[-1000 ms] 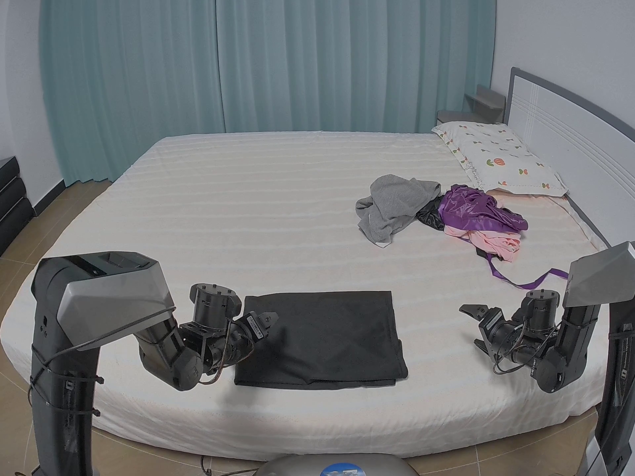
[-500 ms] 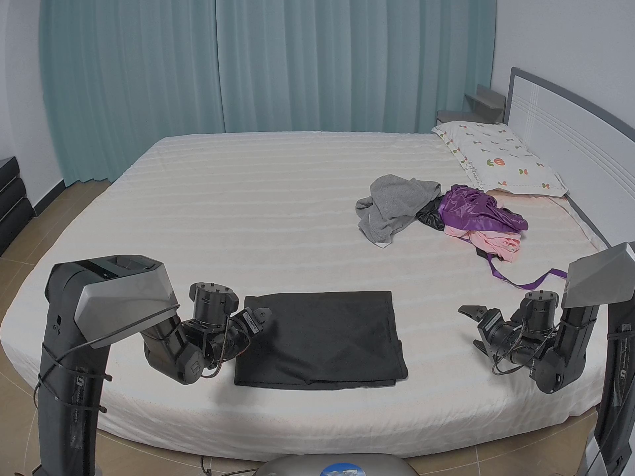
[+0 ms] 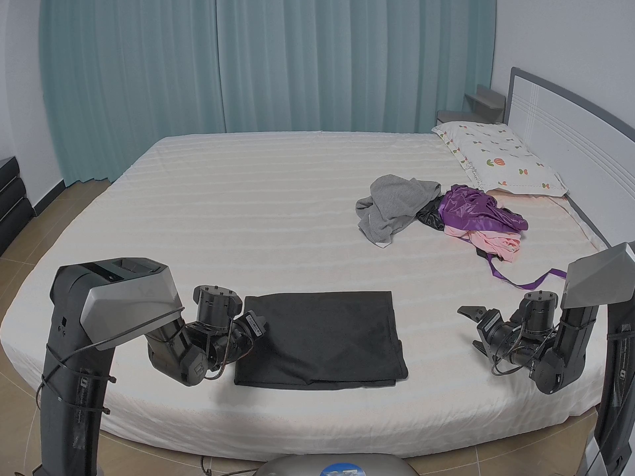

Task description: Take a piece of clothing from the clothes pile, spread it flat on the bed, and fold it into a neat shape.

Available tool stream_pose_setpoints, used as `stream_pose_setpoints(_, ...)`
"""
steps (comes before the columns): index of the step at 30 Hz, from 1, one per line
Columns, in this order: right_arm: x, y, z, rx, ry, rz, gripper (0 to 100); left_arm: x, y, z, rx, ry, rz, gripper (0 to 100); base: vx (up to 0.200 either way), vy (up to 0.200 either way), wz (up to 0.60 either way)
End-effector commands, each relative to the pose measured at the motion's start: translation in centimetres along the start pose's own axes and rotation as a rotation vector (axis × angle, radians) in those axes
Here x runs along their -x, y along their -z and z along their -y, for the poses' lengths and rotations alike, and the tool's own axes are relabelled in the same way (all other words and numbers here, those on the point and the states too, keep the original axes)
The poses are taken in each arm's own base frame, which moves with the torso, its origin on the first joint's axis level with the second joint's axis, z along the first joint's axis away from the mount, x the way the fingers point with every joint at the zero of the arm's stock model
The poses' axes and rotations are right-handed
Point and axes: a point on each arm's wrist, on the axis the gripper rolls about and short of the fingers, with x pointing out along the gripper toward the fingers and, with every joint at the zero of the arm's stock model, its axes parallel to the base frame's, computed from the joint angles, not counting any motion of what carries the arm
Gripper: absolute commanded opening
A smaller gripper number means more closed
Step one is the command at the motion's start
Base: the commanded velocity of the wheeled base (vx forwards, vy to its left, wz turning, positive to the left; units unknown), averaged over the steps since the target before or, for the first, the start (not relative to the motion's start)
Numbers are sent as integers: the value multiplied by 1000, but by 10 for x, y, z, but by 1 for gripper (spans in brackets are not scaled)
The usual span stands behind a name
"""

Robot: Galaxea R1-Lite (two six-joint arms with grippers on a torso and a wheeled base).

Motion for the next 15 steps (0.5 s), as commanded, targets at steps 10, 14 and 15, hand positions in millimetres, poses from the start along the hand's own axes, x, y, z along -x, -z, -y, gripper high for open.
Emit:
stream_pose_setpoints(10, -1, 1, 1, 0, 5, -5, 100, 3, 2, -2, 5, -15, 3, 0, 0, 0, 0)
stream_pose_setpoints(14, -1, 1, 1, 0, 5, -5, 100, 4, 0, -1, 40, -14, 9, 0, 0, 0, 0)
stream_pose_setpoints(15, -1, 1, 1, 0, 5, -5, 100, 4, -1, -1, 47, -14, 11, 0, 0, 0, 0)
